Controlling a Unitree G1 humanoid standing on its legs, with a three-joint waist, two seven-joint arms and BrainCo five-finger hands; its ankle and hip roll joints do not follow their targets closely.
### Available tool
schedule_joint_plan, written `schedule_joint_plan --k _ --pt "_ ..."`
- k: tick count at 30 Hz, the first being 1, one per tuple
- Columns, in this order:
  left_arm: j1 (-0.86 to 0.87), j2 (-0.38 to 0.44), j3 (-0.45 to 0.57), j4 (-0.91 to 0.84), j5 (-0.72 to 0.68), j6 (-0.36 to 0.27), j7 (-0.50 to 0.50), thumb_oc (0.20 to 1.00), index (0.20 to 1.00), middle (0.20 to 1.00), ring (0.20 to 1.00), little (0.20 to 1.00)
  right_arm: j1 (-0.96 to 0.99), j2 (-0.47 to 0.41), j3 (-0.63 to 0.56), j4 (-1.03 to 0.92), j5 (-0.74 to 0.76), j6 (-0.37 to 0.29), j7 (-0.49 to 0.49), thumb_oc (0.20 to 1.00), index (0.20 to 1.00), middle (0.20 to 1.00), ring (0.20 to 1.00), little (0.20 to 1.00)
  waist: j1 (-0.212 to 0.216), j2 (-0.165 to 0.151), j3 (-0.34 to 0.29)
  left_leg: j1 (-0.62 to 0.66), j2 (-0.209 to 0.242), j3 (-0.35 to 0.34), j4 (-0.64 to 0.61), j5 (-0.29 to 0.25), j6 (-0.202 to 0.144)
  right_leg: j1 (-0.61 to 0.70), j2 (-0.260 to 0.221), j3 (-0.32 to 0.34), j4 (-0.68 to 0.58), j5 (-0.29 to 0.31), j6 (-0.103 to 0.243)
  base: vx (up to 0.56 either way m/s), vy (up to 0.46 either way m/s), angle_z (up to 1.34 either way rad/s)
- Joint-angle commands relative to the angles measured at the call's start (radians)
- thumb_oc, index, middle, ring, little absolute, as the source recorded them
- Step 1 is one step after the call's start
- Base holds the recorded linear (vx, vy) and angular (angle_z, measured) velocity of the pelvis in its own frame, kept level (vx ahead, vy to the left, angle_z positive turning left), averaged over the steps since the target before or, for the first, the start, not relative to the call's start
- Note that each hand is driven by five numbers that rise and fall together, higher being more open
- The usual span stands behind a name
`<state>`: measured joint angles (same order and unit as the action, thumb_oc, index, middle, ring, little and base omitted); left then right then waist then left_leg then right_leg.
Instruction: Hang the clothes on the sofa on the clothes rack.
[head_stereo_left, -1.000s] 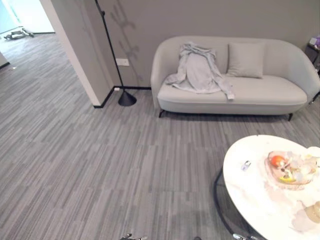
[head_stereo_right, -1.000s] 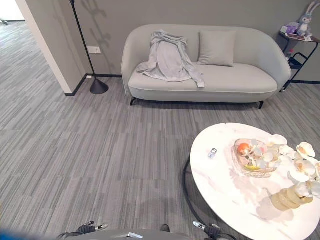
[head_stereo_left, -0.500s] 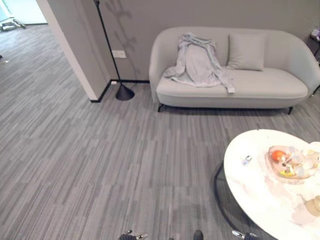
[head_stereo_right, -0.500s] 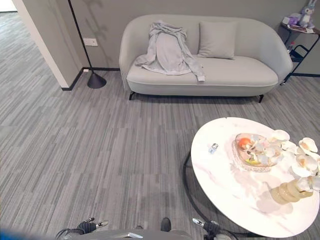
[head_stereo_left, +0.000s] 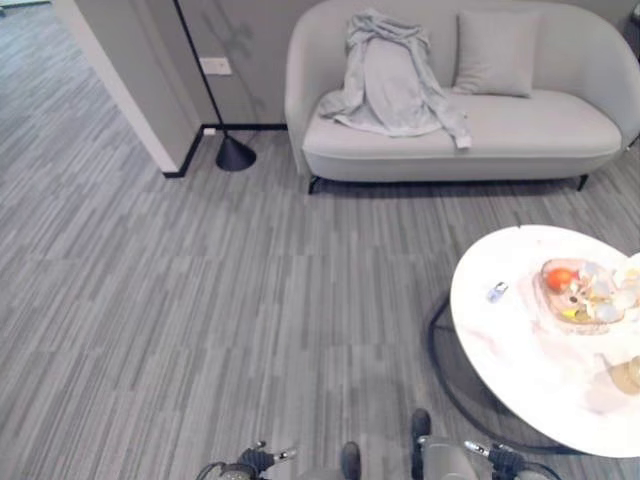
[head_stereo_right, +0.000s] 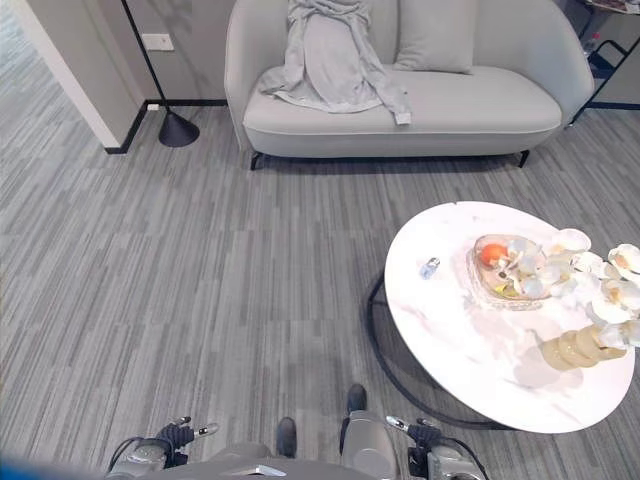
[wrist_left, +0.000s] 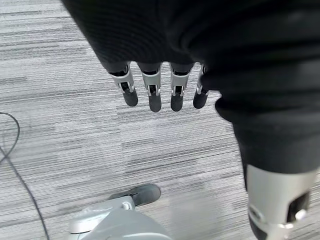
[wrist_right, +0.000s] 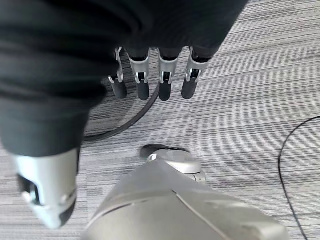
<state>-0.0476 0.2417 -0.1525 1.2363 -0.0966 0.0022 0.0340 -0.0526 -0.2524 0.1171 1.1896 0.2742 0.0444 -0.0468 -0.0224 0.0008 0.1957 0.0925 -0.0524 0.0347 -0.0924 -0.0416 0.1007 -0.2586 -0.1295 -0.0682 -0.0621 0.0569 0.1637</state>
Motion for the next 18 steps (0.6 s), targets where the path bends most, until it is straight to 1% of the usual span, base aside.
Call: schedule_joint_plan --k 1,2,3,4,5,6,7,8,9,10,11,12,13,14,15,16,17,18 --pt "-0.038 0.017 -0.003 0.005 0.014 -0.02 0.007 1.0 1.0 1.0 1.0 1.0 -0.01 -0.021 -0.009 -0.017 -0.015 -0.008 -0.028 1.0 1.0 1.0 1.0 1.0 -0.026 0.018 0.015 0.174 0.003 -0.123 0.005 -0.157 -0.092 -0.073 0.039 -0.073 -0.025 0.111 0.066 0.49 -0.183 0.27" --pt "-0.038 0.015 -0.002 0.006 0.018 -0.022 0.008 1.0 1.0 1.0 1.0 1.0 -0.004 -0.023 -0.011 -0.018 -0.017 -0.012 -0.027 1.0 1.0 1.0 1.0 1.0 -0.03 0.011 0.006 0.194 0.006 -0.132 0.005 -0.178 -0.097 -0.064 0.031 -0.091 -0.025 0.119 0.067 0.52 -0.223 0.42" --pt "-0.034 0.013 0.002 0.009 0.024 -0.024 0.012 1.0 1.0 1.0 1.0 1.0 0.003 -0.022 -0.009 -0.016 -0.019 -0.013 -0.025 1.0 1.0 1.0 1.0 1.0 -0.034 0.006 -0.004 0.21 0.013 -0.144 0.005 -0.196 -0.102 -0.051 0.03 -0.1 -0.025 0.145 0.066 0.58 -0.308 0.47" --pt "-0.028 0.013 0.007 0.016 0.028 -0.023 0.014 1.0 1.0 1.0 1.0 1.0 0.009 -0.021 -0.005 -0.018 -0.024 -0.014 -0.022 1.0 1.0 1.0 1.0 1.0 -0.036 -0.002 -0.027 0.228 0.047 -0.147 0.005 -0.208 -0.114 -0.034 0.032 -0.113 -0.025 0.167 0.053 0.57 -0.324 0.65" --pt "-0.024 0.012 0.009 0.015 0.027 -0.021 0.016 1.0 1.0 1.0 1.0 1.0 0.012 -0.022 0.0 -0.016 -0.023 -0.014 -0.018 1.0 1.0 1.0 1.0 1.0 -0.04 0.006 -0.036 0.237 0.079 -0.147 0.005 -0.201 -0.124 -0.022 0.047 -0.116 -0.024 0.17 0.042 0.44 -0.254 0.6" --pt "-0.024 0.012 0.009 0.015 0.027 -0.021 0.016 1.0 1.0 1.0 1.0 1.0 0.012 -0.023 0.001 -0.016 -0.022 -0.014 -0.018 1.0 1.0 1.0 1.0 1.0 -0.041 0.008 -0.036 0.238 0.082 -0.147 0.005 -0.202 -0.124 -0.02 0.049 -0.117 -0.024 0.169 0.041 0.28 -0.155 0.67" --pt "-0.021 0.011 0.011 0.01 0.021 -0.022 0.016 1.0 1.0 1.0 1.0 1.0 0.014 -0.028 0.003 -0.014 -0.022 -0.015 -0.018 1.0 1.0 1.0 1.0 1.0 -0.04 0.02 -0.043 0.246 0.113 -0.146 0.005 -0.153 -0.14 -0.011 0.064 -0.117 -0.016 0.165 0.032 0.39 -0.223 0.48" --pt "-0.017 0.011 0.008 0.004 0.019 -0.022 0.013 1.0 1.0 1.0 1.0 1.0 0.015 -0.036 0.011 -0.017 -0.019 -0.019 -0.016 1.0 1.0 1.0 1.0 1.0 -0.038 0.03 -0.062 0.218 0.144 -0.158 0.074 -0.069 -0.164 0.013 0.086 -0.116 -0.009 0.146 0.011 0.39 -0.224 0.34" --pt "-0.017 0.011 0.008 0.004 0.019 -0.022 0.013 1.0 1.0 1.0 1.0 1.0 0.016 -0.036 0.011 -0.017 -0.019 -0.019 -0.016 1.0 1.0 1.0 1.0 1.0 -0.039 0.031 -0.063 0.217 0.145 -0.159 0.075 -0.07 -0.164 0.012 0.087 -0.117 -0.009 0.145 0.011 0.49 -0.282 -0.02" --pt "-0.017 0.014 0.003 0.0 0.018 -0.023 0.011 1.0 1.0 1.0 1.0 1.0 0.014 -0.043 0.014 -0.025 -0.005 -0.026 -0.014 1.0 1.0 1.0 1.0 1.0 -0.041 0.032 -0.074 0.186 0.17 -0.17 0.172 0.018 -0.185 0.041 0.108 -0.103 -0.004 0.111 -0.017 0.24 -0.132 -0.18" --pt "-0.017 0.014 0.003 0.0 0.018 -0.023 0.011 1.0 1.0 1.0 1.0 1.0 0.014 -0.043 0.014 -0.025 -0.005 -0.026 -0.014 1.0 1.0 1.0 1.0 1.0 -0.042 0.032 -0.075 0.184 0.17 -0.171 0.174 0.017 -0.185 0.041 0.107 -0.105 -0.004 0.11 -0.018 0.35 -0.198 -0.21" --pt "-0.015 0.018 0.002 -0.007 0.015 -0.022 0.009 1.0 1.0 1.0 1.0 1.0 0.016 -0.046 0.015 -0.032 0.004 -0.03 -0.014 1.0 1.0 1.0 1.0 1.0 -0.04 0.026 -0.074 0.16 0.175 -0.167 0.23 0.054 -0.188 0.063 0.113 -0.099 -0.004 0.093 -0.032 0.24 -0.143 -0.09" --pt "-0.017 0.022 0.007 -0.012 0.003 -0.022 0.011 1.0 1.0 1.0 1.0 1.0 0.013 -0.05 0.017 -0.035 0.012 -0.034 -0.014 1.0 1.0 1.0 1.0 1.0 -0.037 0.019 -0.069 0.132 0.175 -0.163 0.3 0.103 -0.192 0.085 0.12 -0.093 -0.004 0.077 -0.046 0.4 -0.256 -0.03" --pt "-0.017 0.026 0.014 -0.024 -0.021 -0.026 0.011 1.0 1.0 1.0 1.0 1.0 0.01 -0.058 0.016 -0.03 0.018 -0.034 -0.015 1.0 1.0 1.0 1.0 1.0 -0.025 0.001 -0.061 0.067 0.17 -0.137 0.412 0.142 -0.176 0.13 0.126 -0.078 -0.014 0.051 -0.067 0.28 -0.188 0.0" --pt "-0.017 0.026 0.014 -0.024 -0.021 -0.026 0.011 1.0 1.0 1.0 1.0 1.0 0.01 -0.058 0.016 -0.029 0.018 -0.034 -0.015 1.0 1.0 1.0 1.0 1.0 -0.025 0.002 -0.06 0.065 0.17 -0.137 0.416 0.139 -0.176 0.13 0.127 -0.078 -0.014 0.051 -0.067 0.34 -0.206 -0.08" --pt "-0.015 0.03 0.019 -0.034 -0.031 -0.029 0.012 1.0 1.0 1.0 1.0 1.0 0.01 -0.068 0.009 -0.025 0.021 -0.033 -0.017 1.0 1.0 1.0 1.0 1.0 -0.014 -0.011 -0.057 0.028 0.189 -0.075 0.45 0.146 -0.161 0.172 0.124 -0.074 -0.021 0.025 -0.081 0.26 -0.119 -0.16" --pt "-0.016 0.027 0.016 -0.035 -0.032 -0.028 0.011 1.0 1.0 1.0 1.0 1.0 0.008 -0.071 0.008 -0.018 0.023 -0.032 -0.018 1.0 1.0 1.0 1.0 1.0 -0.007 -0.016 -0.054 0.002 0.186 -0.053 0.442 0.118 -0.151 0.19 0.119 -0.07 -0.025 0.01 -0.081 0.27 -0.117 -0.1" --pt "-0.016 0.027 0.016 -0.035 -0.032 -0.028 0.011 1.0 1.0 1.0 1.0 1.0 0.008 -0.071 0.008 -0.018 0.023 -0.032 -0.018 1.0 1.0 1.0 1.0 1.0 -0.005 -0.015 -0.052 0.004 0.188 -0.051 0.445 0.115 -0.15 0.192 0.121 -0.069 -0.024 0.009 -0.081 0.09 -0.024 -0.08"
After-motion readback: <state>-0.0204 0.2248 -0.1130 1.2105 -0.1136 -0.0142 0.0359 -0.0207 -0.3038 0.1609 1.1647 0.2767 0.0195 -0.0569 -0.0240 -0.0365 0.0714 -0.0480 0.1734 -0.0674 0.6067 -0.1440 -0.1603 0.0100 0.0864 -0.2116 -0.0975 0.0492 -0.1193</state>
